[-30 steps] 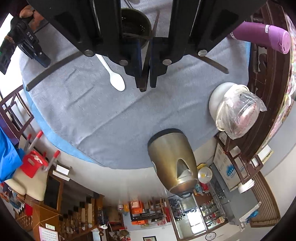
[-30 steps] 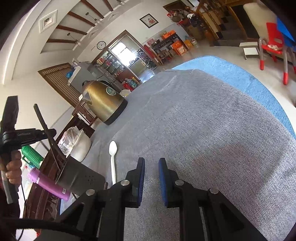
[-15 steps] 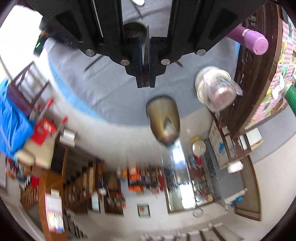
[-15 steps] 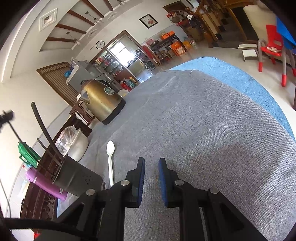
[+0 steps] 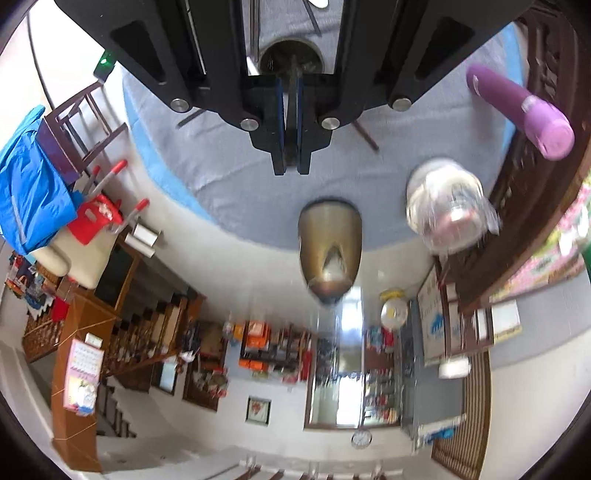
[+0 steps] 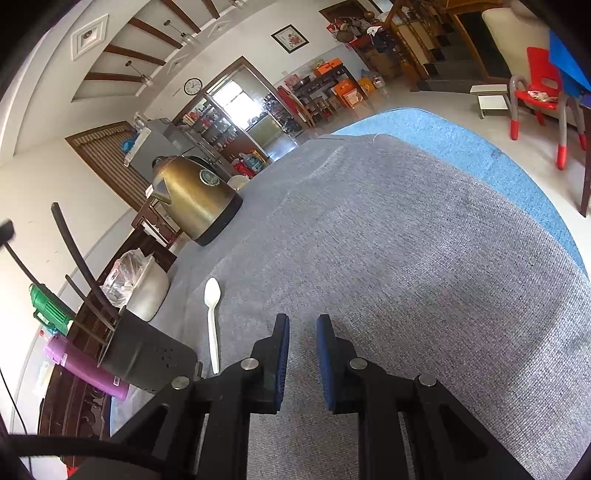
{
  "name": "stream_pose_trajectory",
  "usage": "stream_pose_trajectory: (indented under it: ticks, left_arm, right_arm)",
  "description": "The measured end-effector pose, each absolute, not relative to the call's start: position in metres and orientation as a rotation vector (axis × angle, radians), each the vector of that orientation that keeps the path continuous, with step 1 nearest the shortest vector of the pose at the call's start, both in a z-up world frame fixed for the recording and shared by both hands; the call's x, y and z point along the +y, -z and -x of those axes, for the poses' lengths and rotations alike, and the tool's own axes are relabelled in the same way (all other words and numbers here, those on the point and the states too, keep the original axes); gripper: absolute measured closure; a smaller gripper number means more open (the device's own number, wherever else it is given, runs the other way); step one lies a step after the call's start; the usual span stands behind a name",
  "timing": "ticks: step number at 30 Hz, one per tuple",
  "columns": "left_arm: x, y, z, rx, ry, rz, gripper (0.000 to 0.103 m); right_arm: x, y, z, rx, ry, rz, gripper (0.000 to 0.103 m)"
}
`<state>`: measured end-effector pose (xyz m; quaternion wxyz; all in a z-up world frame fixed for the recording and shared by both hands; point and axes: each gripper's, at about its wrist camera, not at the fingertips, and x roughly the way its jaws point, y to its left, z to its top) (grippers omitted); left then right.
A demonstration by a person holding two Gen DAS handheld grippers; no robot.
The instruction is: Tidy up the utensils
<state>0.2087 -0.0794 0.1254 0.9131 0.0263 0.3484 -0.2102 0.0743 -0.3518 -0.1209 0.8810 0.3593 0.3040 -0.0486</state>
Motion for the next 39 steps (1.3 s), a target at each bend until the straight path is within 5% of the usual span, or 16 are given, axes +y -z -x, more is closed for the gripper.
stream_pose_trajectory:
  ticks: [5, 7, 9, 23, 29, 39]
  left_arm:
    - [-0.066, -0.110, -0.201, 0.721, 0.440, -0.022, 0.090]
    - [-0.058, -0.113, -0.190, 0.684, 0.433, -0.024, 0.063]
    - [-0.045, -0.115, -0.173, 0.625, 0.414, -0.027, 0.057]
    - [0.023, -0.032, -0.113, 0.754, 0.374, 0.007, 0.054]
    - [0.038, 0.001, -0.105, 0.835, 0.355, 0.057, 0.054]
    - [0.053, -0.001, -0.093, 0.835, 0.344, 0.083, 0.054]
  right_arm:
    - [-0.349, 0.122, -0.077, 0.642, 0.106, -0.744, 0.085]
    - [-0.349, 0.122, -0.077, 0.649, 0.105, -0.741, 0.085]
    - [-0.348, 0.122, -0.079, 0.654, 0.108, -0.738, 0.085]
    - [-0.331, 0.105, -0.129, 0.750, -0.098, -0.714, 0.085]
    - [-0.283, 0.098, -0.149, 0.814, -0.217, -0.614, 0.066]
    - [-0.244, 0.119, -0.187, 0.902, -0.128, -0.458, 0.066]
